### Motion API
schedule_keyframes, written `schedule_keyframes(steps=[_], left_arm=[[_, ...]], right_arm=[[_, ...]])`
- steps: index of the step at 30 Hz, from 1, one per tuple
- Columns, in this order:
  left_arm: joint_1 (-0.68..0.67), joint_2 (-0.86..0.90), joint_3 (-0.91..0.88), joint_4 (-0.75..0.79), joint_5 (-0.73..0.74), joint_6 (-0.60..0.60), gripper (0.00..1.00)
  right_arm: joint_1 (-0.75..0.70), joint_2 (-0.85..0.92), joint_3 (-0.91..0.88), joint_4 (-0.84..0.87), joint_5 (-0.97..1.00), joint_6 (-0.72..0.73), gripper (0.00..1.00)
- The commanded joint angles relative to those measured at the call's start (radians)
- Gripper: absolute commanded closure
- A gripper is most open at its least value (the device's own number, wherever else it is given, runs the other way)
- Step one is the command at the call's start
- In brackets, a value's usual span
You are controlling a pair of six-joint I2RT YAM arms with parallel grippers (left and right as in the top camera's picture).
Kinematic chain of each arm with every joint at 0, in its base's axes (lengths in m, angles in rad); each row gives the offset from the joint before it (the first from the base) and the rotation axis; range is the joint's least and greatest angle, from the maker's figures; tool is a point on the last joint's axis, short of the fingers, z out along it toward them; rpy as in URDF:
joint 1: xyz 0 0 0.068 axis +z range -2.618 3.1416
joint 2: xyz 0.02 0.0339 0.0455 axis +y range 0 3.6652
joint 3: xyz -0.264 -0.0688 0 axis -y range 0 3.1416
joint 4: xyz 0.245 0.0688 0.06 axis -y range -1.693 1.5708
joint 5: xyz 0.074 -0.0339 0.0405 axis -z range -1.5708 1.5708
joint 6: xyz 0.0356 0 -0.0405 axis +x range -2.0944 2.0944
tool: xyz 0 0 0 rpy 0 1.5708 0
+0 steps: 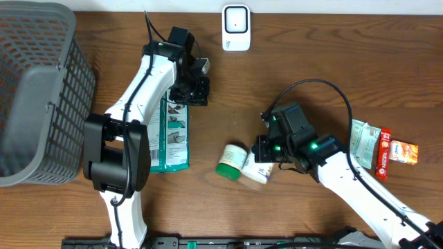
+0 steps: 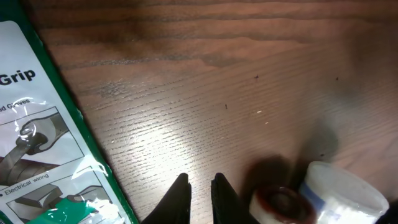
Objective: Scan the item barcode
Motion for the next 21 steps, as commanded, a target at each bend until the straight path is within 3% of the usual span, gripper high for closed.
schedule_keyframes(steps=[1,11,21], left_arm=[[-0.002,-0.02,0.027,-0.006,0.005,0.006,0.86],[-0.002,-0.02,0.027,-0.003,0.005,0.006,0.87],[-0.002,-0.02,0.027,0.0,0.005,0.006,0.87]], right_arm=[[-0.01,0.021,0.013,0.005,-0.02,0.016,0.99],[-0.129,-0.063,0.013,-0.142,-0.061,-0.038,0.99],[-0.335,-0.095,0.013,-0.433,-0.063,-0.136,0.99]])
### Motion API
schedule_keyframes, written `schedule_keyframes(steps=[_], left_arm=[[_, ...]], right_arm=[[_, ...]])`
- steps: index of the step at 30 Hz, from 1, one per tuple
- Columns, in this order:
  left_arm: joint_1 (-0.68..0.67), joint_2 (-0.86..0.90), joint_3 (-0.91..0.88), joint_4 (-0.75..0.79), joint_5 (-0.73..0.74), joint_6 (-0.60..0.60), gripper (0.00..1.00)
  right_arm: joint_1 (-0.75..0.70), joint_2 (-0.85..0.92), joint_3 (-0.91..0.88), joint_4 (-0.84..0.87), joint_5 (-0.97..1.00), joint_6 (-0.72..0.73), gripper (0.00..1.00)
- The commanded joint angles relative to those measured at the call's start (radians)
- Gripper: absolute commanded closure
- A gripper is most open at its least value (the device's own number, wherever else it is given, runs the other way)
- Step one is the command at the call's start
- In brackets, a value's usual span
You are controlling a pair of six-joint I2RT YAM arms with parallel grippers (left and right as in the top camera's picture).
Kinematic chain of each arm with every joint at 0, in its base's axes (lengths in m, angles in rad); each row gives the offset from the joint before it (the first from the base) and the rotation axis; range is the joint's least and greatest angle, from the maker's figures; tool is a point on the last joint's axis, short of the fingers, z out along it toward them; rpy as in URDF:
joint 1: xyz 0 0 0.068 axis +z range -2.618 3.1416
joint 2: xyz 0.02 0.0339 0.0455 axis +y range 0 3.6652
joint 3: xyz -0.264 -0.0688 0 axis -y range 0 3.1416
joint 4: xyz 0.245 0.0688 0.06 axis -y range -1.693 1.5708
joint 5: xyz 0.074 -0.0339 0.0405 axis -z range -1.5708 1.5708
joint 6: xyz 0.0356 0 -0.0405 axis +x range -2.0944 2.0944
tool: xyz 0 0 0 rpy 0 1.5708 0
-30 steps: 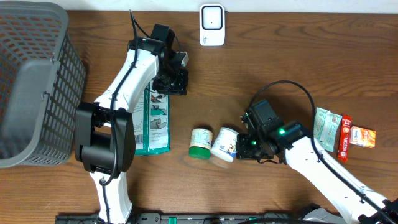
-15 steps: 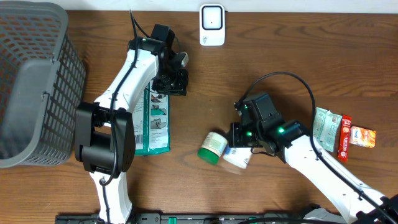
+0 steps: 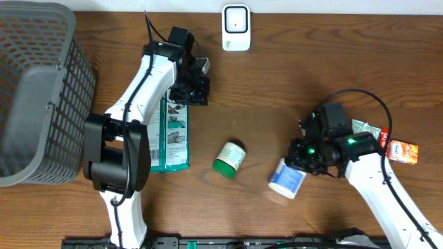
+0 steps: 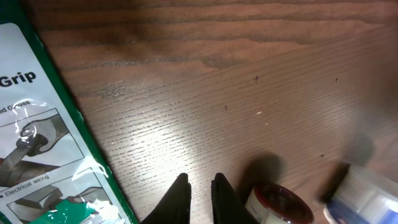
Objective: Scan the item barcode
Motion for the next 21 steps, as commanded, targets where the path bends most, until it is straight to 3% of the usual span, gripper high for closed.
schedule_keyframes(steps=[1,7,10,18,21], left_arm=[[-0.002,-0.02,0.026,-0.003,0.004,0.006,0.86],[-0.002,-0.02,0.026,0.005,0.005,0.006,0.86],[-0.002,-0.02,0.026,0.009,0.005,0.006,0.87],[-0.002,-0.02,0.026,0.005,0.004,0.006,0.86],[-0.002,-0.02,0.026,0.005,0.004,0.006,0.86]], right_arm=[[-0.047,-0.005,0.012,-0.051,-0.013,-0.075,0.99],[-0.027,-0.003,0.002,-0.123,0.001,-0.08,0.99],[0.005,-0.003,-0.044,-0.102,0.068,-0.015,0.99],[0.041,-0.003,-0.205,0.198,0.093,0.012,0.99],[0.041,-0.004,-0.198,0.235,0.031,0.005,0.99]])
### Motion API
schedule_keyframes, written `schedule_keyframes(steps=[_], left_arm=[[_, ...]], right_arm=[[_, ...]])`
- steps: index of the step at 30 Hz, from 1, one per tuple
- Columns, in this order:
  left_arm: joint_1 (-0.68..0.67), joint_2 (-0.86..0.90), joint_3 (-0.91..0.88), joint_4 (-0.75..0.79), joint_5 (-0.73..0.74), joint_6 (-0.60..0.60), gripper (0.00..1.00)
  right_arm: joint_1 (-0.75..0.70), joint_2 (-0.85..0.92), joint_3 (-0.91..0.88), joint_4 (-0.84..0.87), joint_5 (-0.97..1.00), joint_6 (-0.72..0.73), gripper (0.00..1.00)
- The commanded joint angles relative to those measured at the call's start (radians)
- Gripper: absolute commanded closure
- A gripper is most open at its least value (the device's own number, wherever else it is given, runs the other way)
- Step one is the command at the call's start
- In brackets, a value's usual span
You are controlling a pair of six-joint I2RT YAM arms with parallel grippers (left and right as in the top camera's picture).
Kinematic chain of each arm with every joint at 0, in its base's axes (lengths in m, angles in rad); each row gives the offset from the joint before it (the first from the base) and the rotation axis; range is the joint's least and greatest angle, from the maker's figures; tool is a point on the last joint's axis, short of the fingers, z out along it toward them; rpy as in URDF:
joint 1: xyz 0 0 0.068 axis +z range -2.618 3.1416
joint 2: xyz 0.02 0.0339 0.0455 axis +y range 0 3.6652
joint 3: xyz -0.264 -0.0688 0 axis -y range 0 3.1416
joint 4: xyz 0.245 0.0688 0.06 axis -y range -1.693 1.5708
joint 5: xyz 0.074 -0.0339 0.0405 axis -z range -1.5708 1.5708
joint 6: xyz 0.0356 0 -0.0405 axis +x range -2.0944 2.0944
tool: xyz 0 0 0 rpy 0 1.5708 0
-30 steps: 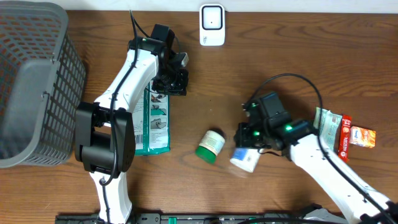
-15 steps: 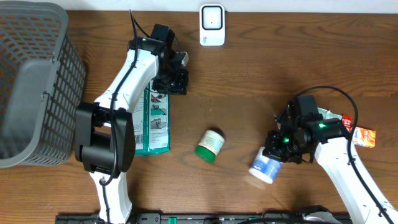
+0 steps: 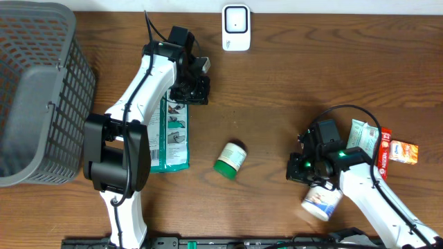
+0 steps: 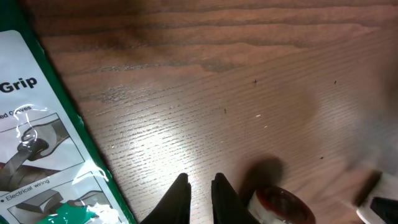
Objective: Scan the item barcode
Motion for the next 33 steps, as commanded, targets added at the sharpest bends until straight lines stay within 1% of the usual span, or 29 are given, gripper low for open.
schedule_keyframes(steps=[1,3,5,8,11,14,16,18,20,21,22,23,24,25,28,30,32,33], left_arm=[[-0.002,-0.02,0.026,-0.006,0.004,0.006,0.86],[-0.002,-0.02,0.026,-0.005,0.004,0.006,0.86],[-0.002,-0.02,0.026,-0.005,0.004,0.006,0.86],[-0.002,-0.02,0.026,-0.006,0.004,0.006,0.86],[-0.002,-0.02,0.026,-0.006,0.004,0.006,0.86],[-0.002,-0.02,0.026,-0.001,0.004,0.006,0.86],[-0.002,-0.02,0.026,0.006,0.004,0.006,0.86],[-0.002,-0.02,0.026,0.009,0.004,0.006,0.86],[-0.002,-0.02,0.026,0.01,-0.003,0.006,0.86],[-0.002,-0.02,0.026,0.01,-0.007,0.007,0.86],[-0.002,-0.02,0.026,0.011,-0.009,0.007,0.86],[-0.002,-0.02,0.026,0.013,-0.011,0.007,0.86],[-0.002,-0.02,0.026,0.014,-0.011,0.007,0.86],[-0.002,-0.02,0.026,0.016,-0.01,0.007,0.86],[-0.002,-0.02,0.026,0.018,-0.01,0.007,0.86],[-0.002,-0.02,0.026,0.018,-0.01,0.007,0.86],[-0.002,-0.02,0.026,0.018,-0.01,0.007,0.86],[-0.002,-0.02,0.026,0.018,-0.011,0.007,0.86]], right_arm=[[0.004,-0.004,0.013,0.036,-0.077,0.001,0.99],[-0.014,-0.007,0.057,0.063,-0.187,-0.079,0.99],[-0.038,-0.018,0.142,0.016,-0.198,-0.1,0.99],[-0.075,-0.041,0.283,-0.148,-0.079,-0.129,0.99],[-0.112,-0.064,0.397,-0.35,0.14,-0.124,0.99],[-0.151,-0.098,0.42,-0.478,0.266,0.017,0.99],[-0.191,-0.121,0.41,-0.572,0.307,0.138,0.99],[-0.234,-0.142,0.397,-0.665,0.391,0.267,0.99],[-0.277,-0.165,0.383,-0.776,0.538,0.491,0.99],[-0.302,-0.177,0.377,-0.842,0.587,0.661,0.98],[-0.32,-0.187,0.374,-0.893,0.618,0.783,0.98],[-0.333,-0.198,0.374,-0.928,0.64,0.873,0.97],[-0.34,-0.208,0.373,-0.947,0.651,0.928,0.95],[-0.343,-0.22,0.373,-0.952,0.653,0.954,0.95],[-0.343,-0.254,0.356,-0.931,0.637,0.985,0.94],[-0.343,-0.274,0.327,-0.911,0.631,1.02,0.94],[-0.343,-0.287,0.283,-0.883,0.632,1.086,0.97],[-0.343,-0.292,0.257,-0.86,0.631,1.11,0.96]])
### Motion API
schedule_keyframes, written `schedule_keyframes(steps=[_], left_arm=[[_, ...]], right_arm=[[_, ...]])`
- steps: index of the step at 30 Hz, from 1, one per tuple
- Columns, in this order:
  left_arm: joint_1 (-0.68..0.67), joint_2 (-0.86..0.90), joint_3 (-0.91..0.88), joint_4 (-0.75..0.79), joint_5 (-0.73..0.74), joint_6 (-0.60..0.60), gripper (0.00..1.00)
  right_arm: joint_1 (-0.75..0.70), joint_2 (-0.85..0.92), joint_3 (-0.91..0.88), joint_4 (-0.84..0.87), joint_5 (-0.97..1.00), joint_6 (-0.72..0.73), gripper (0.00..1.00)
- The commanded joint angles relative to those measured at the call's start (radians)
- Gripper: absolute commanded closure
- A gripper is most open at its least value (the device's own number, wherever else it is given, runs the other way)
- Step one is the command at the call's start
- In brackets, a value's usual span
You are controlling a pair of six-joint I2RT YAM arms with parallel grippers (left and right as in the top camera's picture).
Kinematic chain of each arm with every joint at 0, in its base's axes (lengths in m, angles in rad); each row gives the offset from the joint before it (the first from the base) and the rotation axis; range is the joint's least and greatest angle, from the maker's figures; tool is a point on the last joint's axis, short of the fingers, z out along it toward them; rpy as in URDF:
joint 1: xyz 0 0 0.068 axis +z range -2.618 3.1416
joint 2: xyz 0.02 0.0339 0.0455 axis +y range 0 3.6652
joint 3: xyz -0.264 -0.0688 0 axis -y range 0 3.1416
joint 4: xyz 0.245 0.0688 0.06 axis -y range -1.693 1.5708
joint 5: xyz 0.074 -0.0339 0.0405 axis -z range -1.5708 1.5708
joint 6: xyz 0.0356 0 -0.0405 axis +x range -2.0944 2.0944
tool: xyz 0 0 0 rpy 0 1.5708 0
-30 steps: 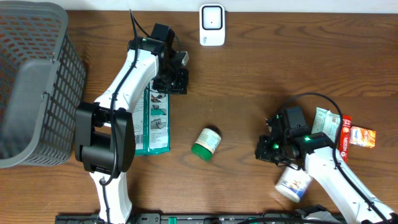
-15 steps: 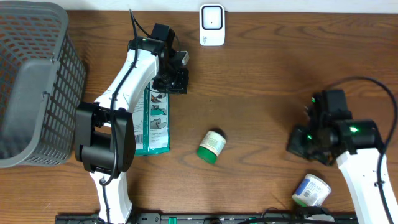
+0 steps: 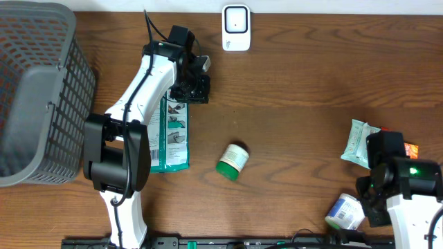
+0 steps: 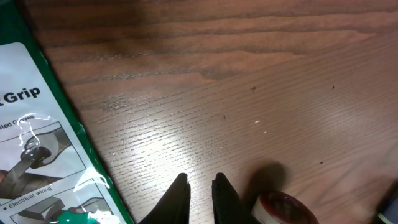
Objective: Scan the item barcode
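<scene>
The white barcode scanner stands at the table's far edge. Just left of it my left gripper hovers over bare wood, its fingers nearly touching with nothing between them. Under that arm lies a green-and-white glove package, which reaches into the left wrist view as the package. A green-lidded jar lies on its side mid-table, its end showing as the jar. At the front right my right gripper is shut on a white tub with a blue label.
A grey mesh basket fills the far left. At the right edge lie a pale green packet and an orange box, partly behind the right arm.
My right arm has moved further right along the front edge with the white tub. The tub is gone from the left wrist view. The left arm, jar and package have not moved.
My right gripper first held the white tub right next to the green-lidded jar mid-table. Then the tub was to the right of the jar, then near the front edge, and now at the front right corner. The left arm has stayed put.
</scene>
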Motion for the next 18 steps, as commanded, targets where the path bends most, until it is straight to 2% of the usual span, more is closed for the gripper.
schedule_keyframes(steps=[1,8,13,16,18], left_arm=[[-0.002,-0.02,0.026,-0.003,-0.009,0.007,0.86],[-0.002,-0.02,0.026,-0.004,-0.009,0.007,0.85],[-0.002,-0.02,0.026,-0.007,-0.009,0.006,0.85],[-0.002,-0.02,0.026,-0.003,-0.009,0.006,0.85],[-0.002,-0.02,0.026,0.001,-0.009,0.006,0.86]], right_arm=[[-0.004,-0.014,-0.077,0.051,0.038,0.175,0.97],[-0.005,0.011,-0.278,0.309,0.038,0.175,0.99],[-0.005,0.032,-0.339,0.333,0.014,0.175,0.99],[-0.004,0.032,-0.352,0.356,-0.11,0.15,0.99],[-0.003,0.032,-0.356,0.407,-0.237,0.051,0.99]])
